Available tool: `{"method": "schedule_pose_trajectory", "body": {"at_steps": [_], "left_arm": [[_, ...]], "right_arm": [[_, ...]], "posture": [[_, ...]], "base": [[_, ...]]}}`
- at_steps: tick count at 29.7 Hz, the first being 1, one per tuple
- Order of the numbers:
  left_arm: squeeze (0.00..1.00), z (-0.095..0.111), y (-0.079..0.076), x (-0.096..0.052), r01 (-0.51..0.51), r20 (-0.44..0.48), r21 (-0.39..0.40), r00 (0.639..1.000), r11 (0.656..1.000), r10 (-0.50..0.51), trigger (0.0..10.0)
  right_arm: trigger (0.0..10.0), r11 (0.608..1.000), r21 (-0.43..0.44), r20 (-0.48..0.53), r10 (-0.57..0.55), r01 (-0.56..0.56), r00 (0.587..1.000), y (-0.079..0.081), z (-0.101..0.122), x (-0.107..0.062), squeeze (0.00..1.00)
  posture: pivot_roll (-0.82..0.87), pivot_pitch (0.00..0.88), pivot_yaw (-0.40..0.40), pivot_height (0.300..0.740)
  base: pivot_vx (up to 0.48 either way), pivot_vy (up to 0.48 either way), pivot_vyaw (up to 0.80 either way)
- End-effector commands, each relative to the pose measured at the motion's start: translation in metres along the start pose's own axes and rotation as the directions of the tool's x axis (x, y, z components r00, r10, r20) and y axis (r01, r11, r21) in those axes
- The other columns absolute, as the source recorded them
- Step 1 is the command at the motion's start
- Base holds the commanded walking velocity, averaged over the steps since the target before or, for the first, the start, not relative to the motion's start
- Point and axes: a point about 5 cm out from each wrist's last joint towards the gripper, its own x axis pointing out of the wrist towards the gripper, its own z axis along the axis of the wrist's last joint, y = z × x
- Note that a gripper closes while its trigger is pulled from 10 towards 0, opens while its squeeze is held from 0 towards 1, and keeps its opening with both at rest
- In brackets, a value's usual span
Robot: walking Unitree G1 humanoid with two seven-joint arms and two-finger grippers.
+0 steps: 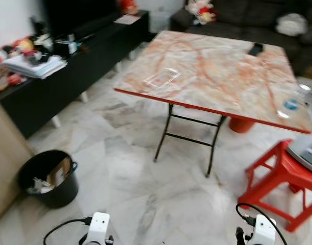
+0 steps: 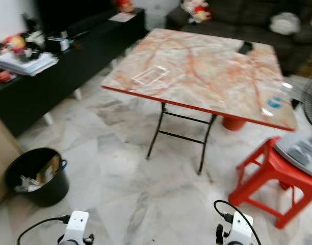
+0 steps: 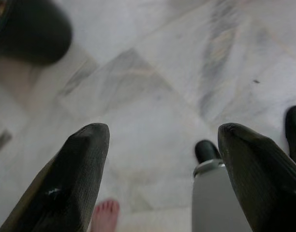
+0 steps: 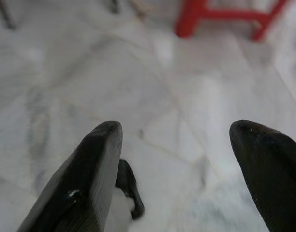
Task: Picking trash to rubbish bin
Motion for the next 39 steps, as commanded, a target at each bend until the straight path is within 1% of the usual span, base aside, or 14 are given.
{"method": "schedule_pose_trajectory", "body": {"at_steps": [1, 10, 14, 20, 21, 23, 25, 26, 29, 32, 35, 37, 38, 39], "left_arm": [[0.0, 0.0, -0.008, 0.0, 0.027, -0.002, 0.012, 1.0, 1.0, -0.027, 10.0], [0.0, 0.002, -0.008, 0.0, 0.03, 0.003, 0.014, 1.0, 0.999, -0.03, 10.0], [0.0, 0.009, -0.008, 0.001, 0.032, 0.03, 0.022, 0.999, 0.999, -0.033, 10.0], [0.0, 0.05, -0.011, 0.004, 0.036, 0.171, 0.016, 0.984, 0.999, -0.038, 10.0], [0.0, 0.07, -0.013, 0.004, 0.029, 0.251, 0.027, 0.967, 0.999, -0.035, 10.0], [0.0, 0.096, -0.013, 0.002, 0.022, 0.35, 0.022, 0.936, 1.0, -0.028, 10.0], [0.0, 0.116, -0.013, -0.001, 0.017, 0.421, 0.011, 0.907, 1.0, -0.02, 10.0], [0.0, 0.116, -0.013, -0.001, 0.017, 0.421, 0.011, 0.907, 1.0, -0.02, 10.0], [0.0, 0.175, -0.017, -0.016, 0.043, 0.616, -0.02, 0.788, 0.999, -0.022, 10.0], [0.0, 0.194, -0.019, -0.023, 0.05, 0.674, -0.034, 0.738, 0.998, -0.014, 10.0], [0.0, 0.219, -0.021, -0.034, 0.07, 0.749, -0.051, 0.663, 0.996, -0.008, 10.0], [0.0, 0.235, -0.023, -0.043, 0.068, 0.793, -0.04, 0.609, 0.997, -0.01, 10.0], [0.0, 0.235, -0.023, -0.043, 0.068, 0.793, -0.04, 0.609, 0.997, -0.01, 10.0], [0.0, 0.242, -0.024, -0.048, 0.067, 0.814, -0.032, 0.581, 0.997, -0.013, 10.0]], "right_arm": [[10.0, 1.0, 0.018, 0.01, -0.02, 0.019, 1.0, -0.004, 0.004, 0.001, 0.0], [10.0, 1.0, 0.018, 0.021, -0.021, 0.021, 1.0, -0.004, 0.008, 0.001, 0.0], [10.0, 1.0, 0.017, 0.055, -0.014, 0.013, 0.998, -0.002, 0.016, 0.003, 0.0], [10.0, 1.0, -0.005, 0.186, 0.023, -0.022, 0.982, 0.007, 0.052, 0.006, 0.0], [10.0, 0.999, -0.019, 0.25, 0.043, -0.04, 0.967, 0.012, 0.07, 0.007, 0.0], [10.0, 0.997, -0.048, 0.331, 0.078, -0.065, 0.94, 0.02, 0.092, 0.006, 0.0], [10.0, 0.994, -0.06, 0.397, 0.11, -0.093, 0.911, 0.029, 0.11, 0.004, 0.0], [10.0, 0.994, -0.06, 0.397, 0.11, -0.093, 0.911, 0.029, 0.11, 0.004, 0.0], [10.0, 0.972, -0.125, 0.575, 0.233, -0.197, 0.784, 0.062, 0.159, -0.009, 0.0], [10.0, 0.964, -0.15, 0.635, 0.264, -0.219, 0.726, 0.075, 0.177, -0.016, 0.0], [10.0, 0.956, -0.203, 0.731, 0.293, -0.213, 0.617, 0.092, 0.205, -0.032, 0.0], [10.0, 0.946, -0.257, 0.784, 0.324, -0.199, 0.529, 0.108, 0.225, -0.047, 0.0], [10.0, 0.946, -0.257, 0.784, 0.324, -0.199, 0.529, 0.108, 0.225, -0.047, 0.0], [10.0, 0.941, -0.264, 0.805, 0.335, -0.211, 0.49, 0.115, 0.232, -0.054, 0.0]], "posture": [[-0.18, 0.0, -0.029, 0.74], [-0.18, 0.0, -0.025, 0.74], [-0.18, 0.0, -0.023, 0.74], [-0.18, 0.0, -0.023, 0.74], [-0.18, 0.0, -0.021, 0.74], [-0.17, 0.0, -0.019, 0.74], [-0.17, 0.0, -0.019, 0.74], [-0.17, 0.0, -0.019, 0.74], [-0.16, 0.0, -0.026, 0.74], [-0.15, 0.0, -0.029, 0.74], [-0.16, 0.0, -0.021, 0.74], [-0.16, 0.0, -0.019, 0.74], [-0.16, 0.0, -0.019, 0.74], [-0.16, 0.0, -0.019, 0.74]], "base": [[0.0, 0.0, -0.8], [0.0, 0.0, -0.8], [0.0, 0.0, -0.31], [0.0, 0.0, 0.0], [0.0, 0.0, 0.0], [0.0, 0.0, 0.0], [0.0, 0.0, 0.0], [0.0, 0.0, 0.0], [0.0, 0.0, 0.0], [0.0, 0.0, 0.0], [0.0, 0.0, 0.0], [0.0, 0.0, 0.0], [0.0, 0.0, 0.0], [0.0, 0.0, 0.0]]}}
